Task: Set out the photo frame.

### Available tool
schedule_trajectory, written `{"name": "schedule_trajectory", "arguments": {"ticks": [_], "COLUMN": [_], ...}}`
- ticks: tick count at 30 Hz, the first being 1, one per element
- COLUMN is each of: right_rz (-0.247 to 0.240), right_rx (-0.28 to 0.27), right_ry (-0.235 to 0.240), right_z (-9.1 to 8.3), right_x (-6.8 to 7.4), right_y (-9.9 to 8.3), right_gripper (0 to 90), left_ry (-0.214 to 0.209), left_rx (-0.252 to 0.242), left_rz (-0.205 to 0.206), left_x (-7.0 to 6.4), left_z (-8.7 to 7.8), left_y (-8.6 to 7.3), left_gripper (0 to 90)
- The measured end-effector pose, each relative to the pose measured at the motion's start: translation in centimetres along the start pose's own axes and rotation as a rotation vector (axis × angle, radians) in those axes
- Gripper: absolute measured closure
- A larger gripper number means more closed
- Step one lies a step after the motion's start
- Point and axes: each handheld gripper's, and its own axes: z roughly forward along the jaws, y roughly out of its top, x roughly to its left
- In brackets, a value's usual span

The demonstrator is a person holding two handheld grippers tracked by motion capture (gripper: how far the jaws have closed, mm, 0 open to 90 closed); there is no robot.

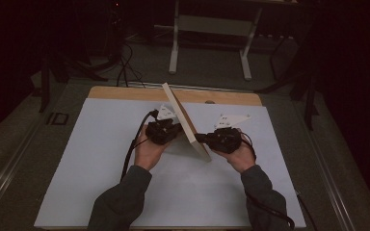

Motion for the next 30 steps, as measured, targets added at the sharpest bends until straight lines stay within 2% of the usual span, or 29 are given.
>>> {"name": "schedule_trajectory", "arguments": {"ticks": [7, 12, 30], "right_rz": [-0.013, -0.03, -0.025], "right_rx": [0.0, 0.003, -0.017], "right_ry": [0.014, 0.027, 0.032], "right_z": [0.2, 0.8, 2.3], "right_x": [0.7, 1.2, 2.2], "right_y": [0.2, 0.5, 1.1], "right_gripper": [90.0, 90.0, 90.0], "left_ry": [-0.01, -0.023, -0.059], "left_rx": [-0.017, -0.02, -0.026], "left_rz": [0.014, 0.002, -0.009], "left_x": [0.0, 0.3, 1.4], "left_z": [-0.3, -0.4, -0.7], "left_y": [-0.3, -0.4, -0.5], "left_gripper": [90.0, 90.0, 90.0]}}
